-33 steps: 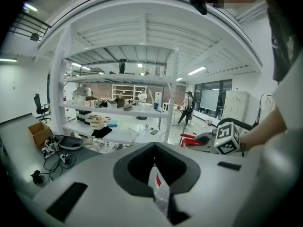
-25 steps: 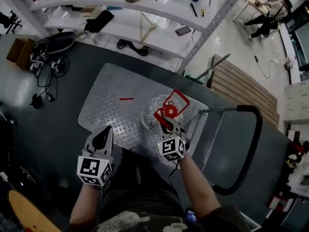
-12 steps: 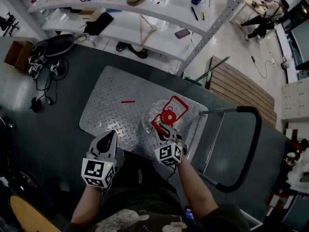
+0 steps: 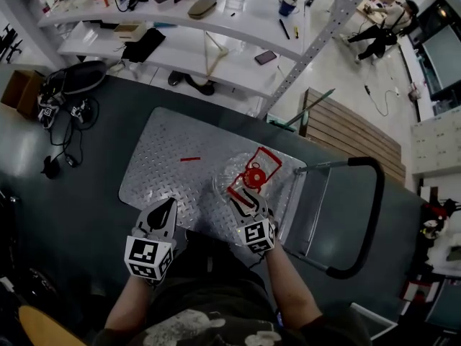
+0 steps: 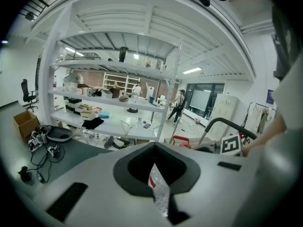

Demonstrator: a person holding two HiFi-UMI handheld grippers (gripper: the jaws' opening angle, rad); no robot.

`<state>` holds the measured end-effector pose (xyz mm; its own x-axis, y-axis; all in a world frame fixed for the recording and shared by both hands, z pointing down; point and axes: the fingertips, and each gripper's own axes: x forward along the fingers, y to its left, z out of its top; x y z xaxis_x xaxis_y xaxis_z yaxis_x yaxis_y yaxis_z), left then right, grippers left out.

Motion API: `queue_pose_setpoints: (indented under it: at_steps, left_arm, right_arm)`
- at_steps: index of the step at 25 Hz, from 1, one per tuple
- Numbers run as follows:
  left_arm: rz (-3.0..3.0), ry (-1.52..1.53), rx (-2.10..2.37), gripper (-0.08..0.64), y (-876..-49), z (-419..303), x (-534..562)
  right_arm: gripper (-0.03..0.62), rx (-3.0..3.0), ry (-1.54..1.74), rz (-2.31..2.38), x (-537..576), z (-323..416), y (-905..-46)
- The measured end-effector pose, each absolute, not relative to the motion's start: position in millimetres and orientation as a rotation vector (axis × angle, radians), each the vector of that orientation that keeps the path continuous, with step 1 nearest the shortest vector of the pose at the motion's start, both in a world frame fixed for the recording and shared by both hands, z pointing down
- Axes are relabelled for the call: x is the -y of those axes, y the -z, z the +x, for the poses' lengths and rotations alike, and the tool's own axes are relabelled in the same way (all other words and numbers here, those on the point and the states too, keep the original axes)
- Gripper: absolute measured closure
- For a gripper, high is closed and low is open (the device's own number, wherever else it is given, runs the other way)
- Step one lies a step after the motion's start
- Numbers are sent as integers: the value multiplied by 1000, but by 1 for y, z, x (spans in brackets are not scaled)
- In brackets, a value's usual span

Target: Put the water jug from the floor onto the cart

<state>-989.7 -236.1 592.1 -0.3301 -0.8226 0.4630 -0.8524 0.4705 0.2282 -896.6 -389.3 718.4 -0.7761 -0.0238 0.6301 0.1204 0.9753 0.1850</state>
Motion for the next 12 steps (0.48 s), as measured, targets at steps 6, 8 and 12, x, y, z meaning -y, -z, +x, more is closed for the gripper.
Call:
queue_pose_setpoints:
  at_steps: [6,8,12]
  left_arm:
    - [1497,-62,2139,552,-594,-991,243]
    - [1537,-67,2127,552,-592,-989,247]
    - [1578,-64,2128,552,-585,-978,253]
  right_arm:
    - [434,2531,265,76,387,-887,-677]
    - [434,2587,251,131,386,-885,-655]
    - [434,2705,270,163,379,-877,-612]
